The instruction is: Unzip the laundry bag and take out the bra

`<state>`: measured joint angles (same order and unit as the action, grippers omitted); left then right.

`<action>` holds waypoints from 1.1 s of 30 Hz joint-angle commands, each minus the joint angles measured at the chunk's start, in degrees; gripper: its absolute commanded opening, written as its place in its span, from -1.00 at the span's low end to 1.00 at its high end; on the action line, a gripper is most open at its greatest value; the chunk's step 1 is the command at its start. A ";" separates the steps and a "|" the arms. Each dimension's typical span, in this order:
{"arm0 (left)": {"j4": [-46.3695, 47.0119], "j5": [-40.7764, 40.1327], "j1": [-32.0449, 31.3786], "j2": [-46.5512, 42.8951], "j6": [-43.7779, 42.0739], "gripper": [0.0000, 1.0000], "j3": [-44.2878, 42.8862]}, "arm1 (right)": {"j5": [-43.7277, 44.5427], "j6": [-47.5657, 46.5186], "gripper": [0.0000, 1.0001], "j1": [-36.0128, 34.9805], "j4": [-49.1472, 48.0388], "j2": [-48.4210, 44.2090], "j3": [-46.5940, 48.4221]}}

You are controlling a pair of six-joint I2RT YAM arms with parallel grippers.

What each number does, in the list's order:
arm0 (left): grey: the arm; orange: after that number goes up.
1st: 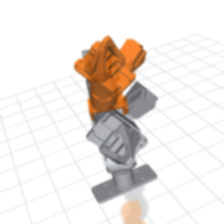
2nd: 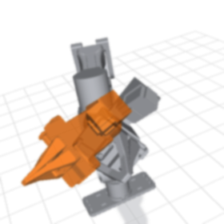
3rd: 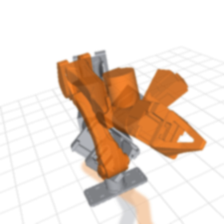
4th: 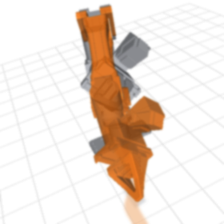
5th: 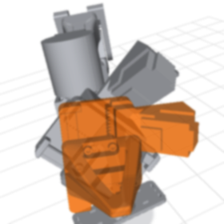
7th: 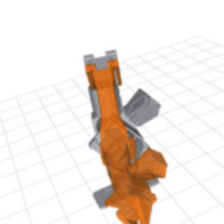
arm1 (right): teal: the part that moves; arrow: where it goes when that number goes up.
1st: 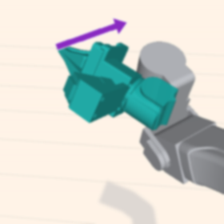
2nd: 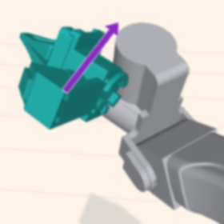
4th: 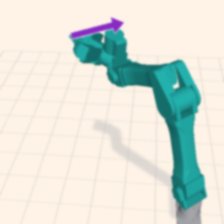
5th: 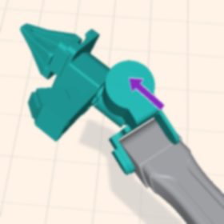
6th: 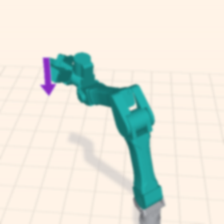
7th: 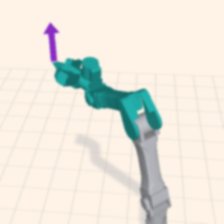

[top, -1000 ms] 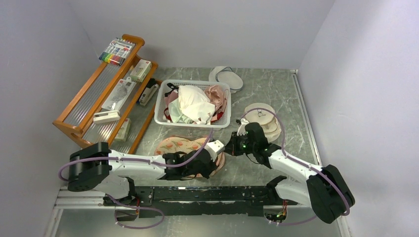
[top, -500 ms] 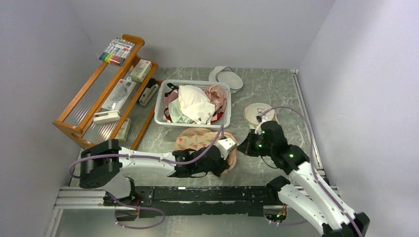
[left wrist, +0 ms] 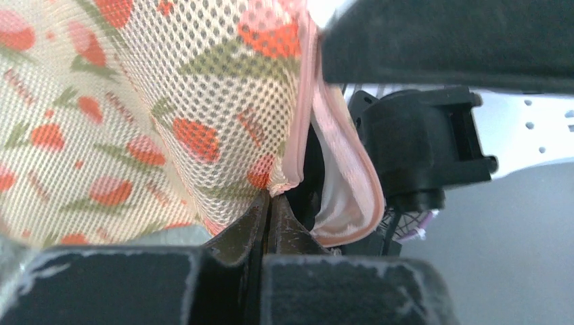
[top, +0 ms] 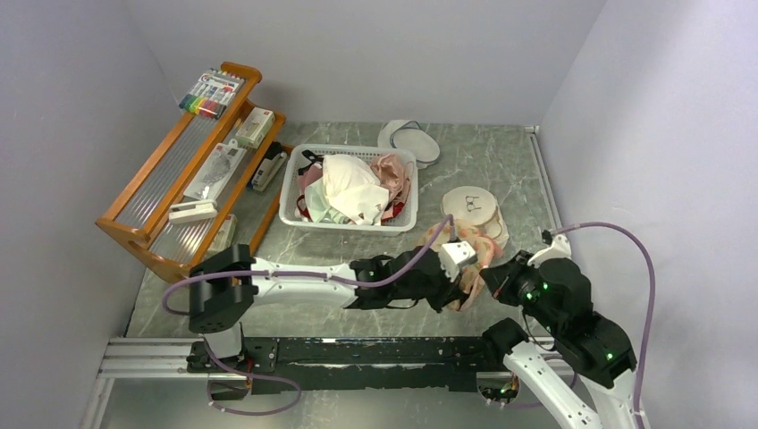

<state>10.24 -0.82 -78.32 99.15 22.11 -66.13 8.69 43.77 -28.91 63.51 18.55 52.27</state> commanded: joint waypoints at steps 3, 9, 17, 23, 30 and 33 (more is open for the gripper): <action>-12.96 3.03 1.50 6.55 -8.90 -0.86 -10.77 | -0.99 -2.64 -1.00 0.42 -1.56 -1.78 1.41; -13.44 0.17 5.46 -0.45 -11.23 -0.86 -1.04 | -11.77 -6.56 -1.00 0.43 -8.03 1.27 -4.62; -21.85 -0.39 9.21 -13.75 -18.34 -0.82 11.06 | -24.94 -7.14 -1.00 0.37 -18.19 4.40 -15.05; -25.72 1.20 11.06 -21.34 -19.29 0.08 12.81 | -36.41 -4.89 -1.00 0.42 -28.62 5.78 -22.85; -23.61 9.68 11.09 -23.04 -22.24 0.46 8.28 | -39.53 -0.59 -1.00 0.34 -37.56 6.04 -29.67; -25.20 11.94 11.09 -19.29 -25.98 0.53 4.44 | -39.19 -0.99 -1.00 0.40 -37.53 6.55 -29.94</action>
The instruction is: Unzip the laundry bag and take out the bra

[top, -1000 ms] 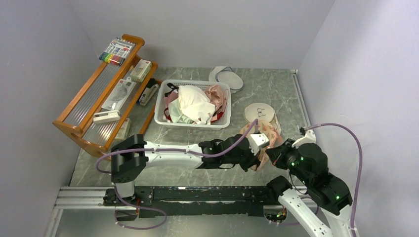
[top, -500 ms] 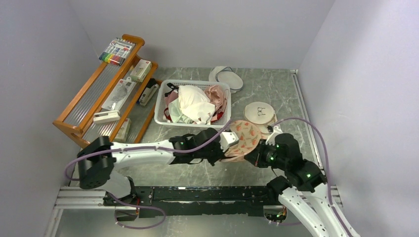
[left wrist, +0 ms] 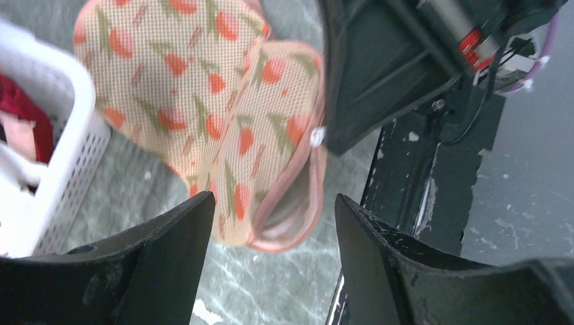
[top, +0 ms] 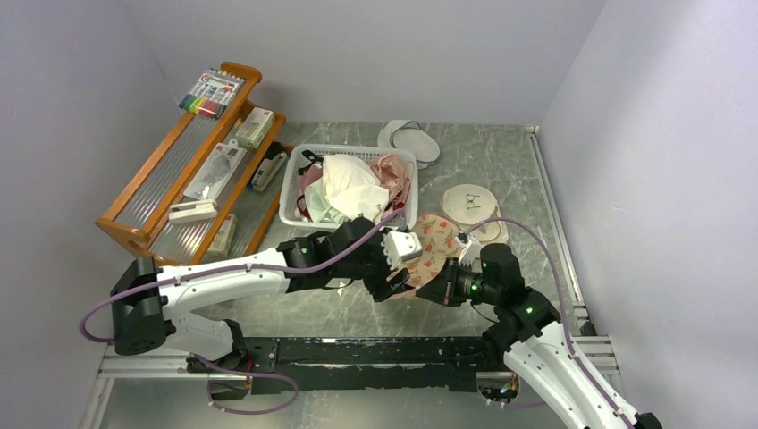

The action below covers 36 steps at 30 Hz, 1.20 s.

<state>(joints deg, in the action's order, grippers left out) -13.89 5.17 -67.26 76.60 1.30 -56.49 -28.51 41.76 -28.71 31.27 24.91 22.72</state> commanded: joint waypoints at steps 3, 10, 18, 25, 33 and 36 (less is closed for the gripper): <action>0.20 10.08 0.03 6.83 -7.76 0.64 -6.23 | -1.95 0.83 -1.00 0.17 -5.14 0.49 -0.34; 7.40 9.80 0.86 8.48 -8.05 0.44 -0.57 | -1.08 0.95 -1.00 0.15 -5.04 0.26 -0.41; 4.31 3.55 1.64 10.41 -8.92 -0.21 -0.41 | -0.06 -0.36 -1.00 0.21 -5.18 3.93 0.43; 2.14 1.99 2.48 8.24 -10.72 -0.82 0.37 | 2.47 -1.53 -1.00 0.15 -0.12 5.87 2.23; 1.45 -1.05 3.09 5.02 -14.00 -0.87 2.82 | 8.66 0.61 -1.00 0.21 8.46 7.46 1.73; 2.04 -3.10 3.53 3.71 -14.94 -0.86 3.95 | 12.58 3.19 -1.00 0.16 9.24 9.50 0.85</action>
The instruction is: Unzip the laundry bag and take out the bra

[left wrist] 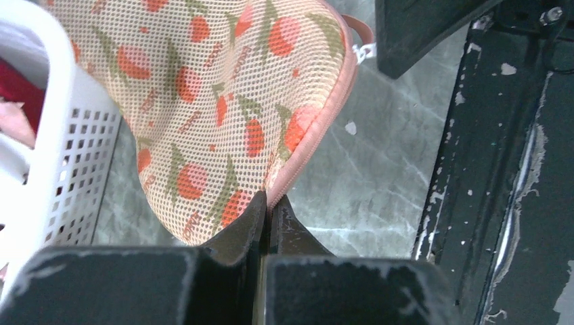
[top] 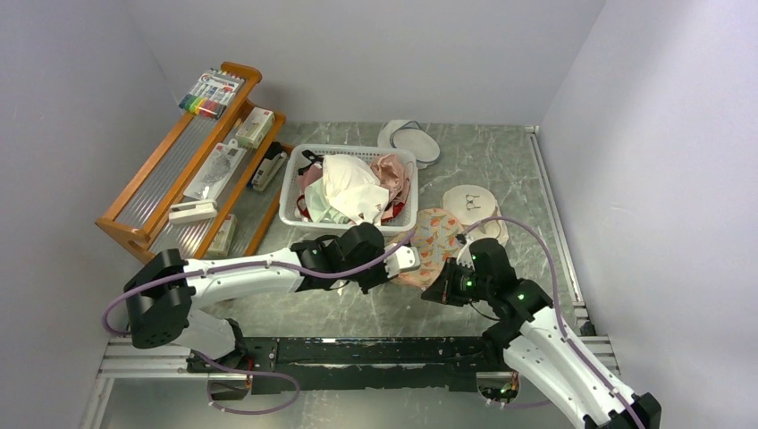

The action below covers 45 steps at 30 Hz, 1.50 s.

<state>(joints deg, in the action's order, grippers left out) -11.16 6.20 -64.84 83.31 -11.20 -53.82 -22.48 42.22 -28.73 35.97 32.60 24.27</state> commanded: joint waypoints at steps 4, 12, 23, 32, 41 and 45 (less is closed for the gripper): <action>0.10 -11.37 1.38 -3.95 -2.37 -0.86 2.59 | 14.43 6.80 -1.00 0.19 0.20 2.35 -0.72; -0.38 -14.96 3.07 -5.71 -3.75 -0.86 3.41 | 28.76 7.44 -1.00 0.23 -14.85 10.79 -2.24; -5.75 12.03 8.60 -9.40 -5.26 -0.04 -1.77 | -0.12 -0.21 -1.00 0.22 -33.45 14.65 -6.49; 4.14 26.60 9.79 -11.21 1.00 0.37 1.51 | -2.84 -1.27 -1.00 0.23 -31.02 10.18 -8.08; 2.56 17.08 9.80 -0.25 6.18 0.48 -2.18 | -6.07 1.95 -1.00 -0.72 -33.70 8.90 -8.99; 2.28 18.50 9.74 2.55 7.47 0.52 -3.14 | -5.82 1.24 -1.00 -1.13 -32.61 8.97 -8.13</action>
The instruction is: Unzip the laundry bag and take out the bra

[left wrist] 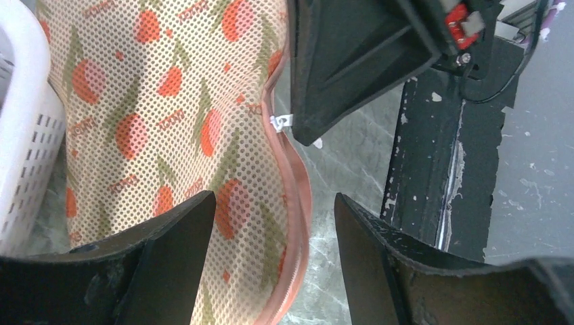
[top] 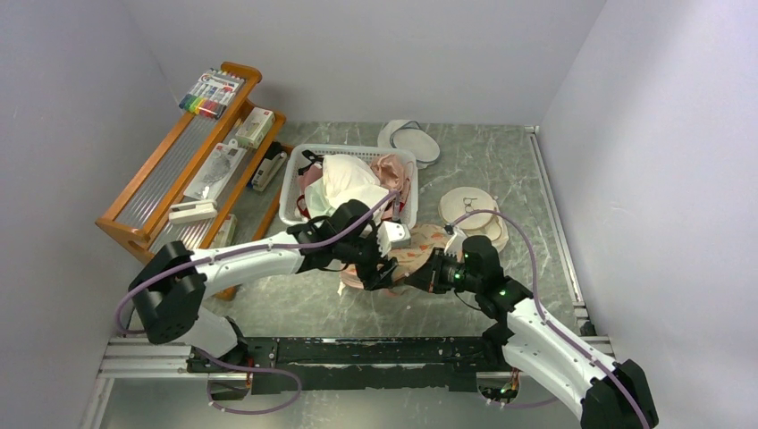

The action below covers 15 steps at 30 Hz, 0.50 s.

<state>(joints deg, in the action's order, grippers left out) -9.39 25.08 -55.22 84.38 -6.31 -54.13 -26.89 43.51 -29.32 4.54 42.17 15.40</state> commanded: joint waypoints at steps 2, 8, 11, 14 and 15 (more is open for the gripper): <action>0.08 -0.96 0.07 2.56 2.68 0.46 -3.27 | -1.47 -0.14 -1.00 -0.62 -0.86 -0.32 1.09; -3.74 -5.67 0.11 6.23 2.74 0.24 -5.69 | -1.58 -0.08 -1.00 -0.89 -1.62 0.12 0.91; -4.93 -5.76 0.07 7.32 2.57 0.07 -6.51 | -1.58 0.00 -1.00 -0.91 -2.22 0.44 0.70; -5.18 -4.79 0.06 7.82 2.61 -0.07 -6.73 | -1.42 -0.25 -1.00 -1.00 -1.68 1.01 1.09; -5.34 -4.38 0.11 8.02 2.59 -0.13 -6.89 | -1.29 -0.41 -1.00 -1.01 -1.50 1.13 1.19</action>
<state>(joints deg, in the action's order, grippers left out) -12.99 20.99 -55.22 91.66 -3.81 -59.00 -27.64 43.48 -29.87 4.34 43.13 15.42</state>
